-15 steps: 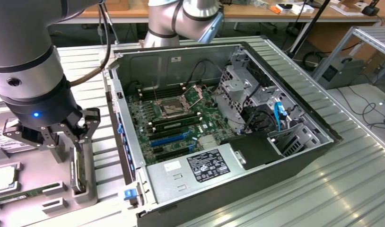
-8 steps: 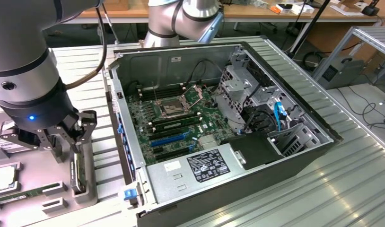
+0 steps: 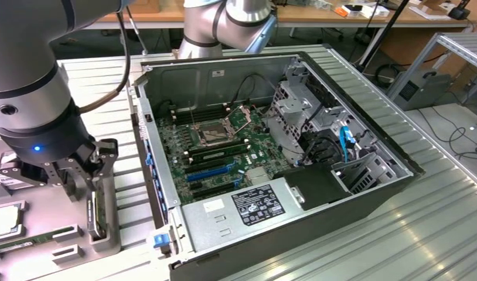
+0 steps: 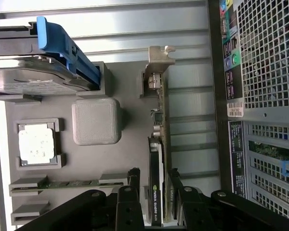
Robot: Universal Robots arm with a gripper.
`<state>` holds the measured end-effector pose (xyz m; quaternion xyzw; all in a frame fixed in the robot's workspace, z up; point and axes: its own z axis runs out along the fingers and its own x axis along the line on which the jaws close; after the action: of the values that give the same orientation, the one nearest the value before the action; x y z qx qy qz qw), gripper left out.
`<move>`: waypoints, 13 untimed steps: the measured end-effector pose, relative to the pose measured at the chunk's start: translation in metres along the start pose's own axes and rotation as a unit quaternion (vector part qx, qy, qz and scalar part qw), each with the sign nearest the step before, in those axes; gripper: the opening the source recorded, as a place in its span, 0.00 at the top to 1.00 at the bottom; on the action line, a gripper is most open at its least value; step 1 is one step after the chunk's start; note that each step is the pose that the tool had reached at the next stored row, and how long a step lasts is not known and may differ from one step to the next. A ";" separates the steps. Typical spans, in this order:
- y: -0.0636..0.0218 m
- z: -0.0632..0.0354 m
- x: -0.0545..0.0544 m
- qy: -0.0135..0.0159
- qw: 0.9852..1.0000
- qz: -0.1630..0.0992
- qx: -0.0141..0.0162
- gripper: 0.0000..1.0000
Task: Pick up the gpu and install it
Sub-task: 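Pick up the gpu and move the gpu toward the slot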
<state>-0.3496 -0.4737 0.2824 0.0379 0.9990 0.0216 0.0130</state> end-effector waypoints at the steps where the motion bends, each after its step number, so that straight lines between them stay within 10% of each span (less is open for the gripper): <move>1: 0.0000 0.0007 0.001 0.000 1.000 0.000 0.000 0.64; 13: -0.0006 0.0087 0.004 0.000 1.000 0.000 0.000 0.64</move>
<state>-0.3537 -0.4736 0.2736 0.0379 0.9990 0.0217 0.0131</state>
